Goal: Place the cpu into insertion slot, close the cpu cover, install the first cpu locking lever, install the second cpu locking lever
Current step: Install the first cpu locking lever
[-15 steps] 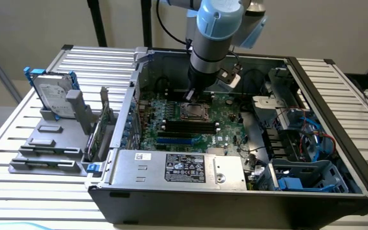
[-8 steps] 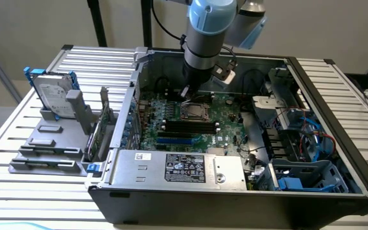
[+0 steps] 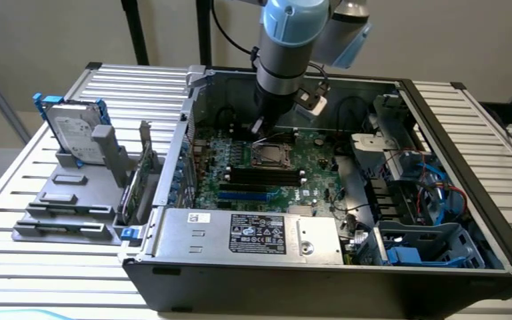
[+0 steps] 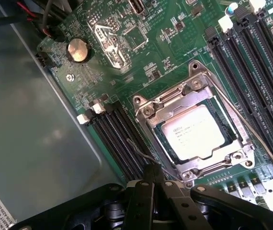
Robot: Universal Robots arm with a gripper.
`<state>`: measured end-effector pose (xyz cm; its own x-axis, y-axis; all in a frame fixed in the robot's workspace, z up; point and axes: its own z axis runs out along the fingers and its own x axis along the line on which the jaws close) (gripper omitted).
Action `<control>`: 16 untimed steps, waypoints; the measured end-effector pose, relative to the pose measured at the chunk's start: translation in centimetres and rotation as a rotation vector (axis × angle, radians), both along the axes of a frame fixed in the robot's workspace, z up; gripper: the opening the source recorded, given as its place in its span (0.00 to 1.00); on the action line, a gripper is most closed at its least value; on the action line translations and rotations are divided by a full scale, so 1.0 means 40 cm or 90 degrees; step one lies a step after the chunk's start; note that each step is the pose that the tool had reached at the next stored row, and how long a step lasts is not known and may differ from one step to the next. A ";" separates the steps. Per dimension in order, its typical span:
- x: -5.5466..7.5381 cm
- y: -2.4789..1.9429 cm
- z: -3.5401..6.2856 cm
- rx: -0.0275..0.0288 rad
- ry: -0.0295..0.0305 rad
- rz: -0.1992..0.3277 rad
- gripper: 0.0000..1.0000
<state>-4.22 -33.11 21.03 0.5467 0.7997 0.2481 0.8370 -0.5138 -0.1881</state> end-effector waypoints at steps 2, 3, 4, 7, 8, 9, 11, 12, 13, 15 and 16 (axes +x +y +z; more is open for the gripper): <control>0.003 0.000 0.000 0.0001 0.0000 0.000 0.11; 0.005 0.001 0.000 0.0001 -0.0001 0.000 0.11; 0.009 0.001 0.000 0.0000 0.0000 0.000 0.11; 0.018 0.001 -0.001 0.0001 -0.0001 0.001 0.11; 0.021 0.001 -0.001 0.0001 -0.0001 0.002 0.11; 0.024 0.001 -0.002 0.0000 -0.0001 0.002 0.11; 0.030 0.001 -0.004 0.0000 -0.0002 0.004 0.11; 0.033 0.001 -0.004 0.0000 -0.0003 0.005 0.11; 0.036 0.001 -0.005 0.0000 -0.0003 0.006 0.11; 0.043 0.001 -0.007 0.0001 -0.0006 0.008 0.11; 0.046 0.001 -0.008 0.0001 -0.0007 0.009 0.11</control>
<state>-2.39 -33.08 20.72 0.5352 0.8072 0.2488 0.8443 -0.5021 -0.1873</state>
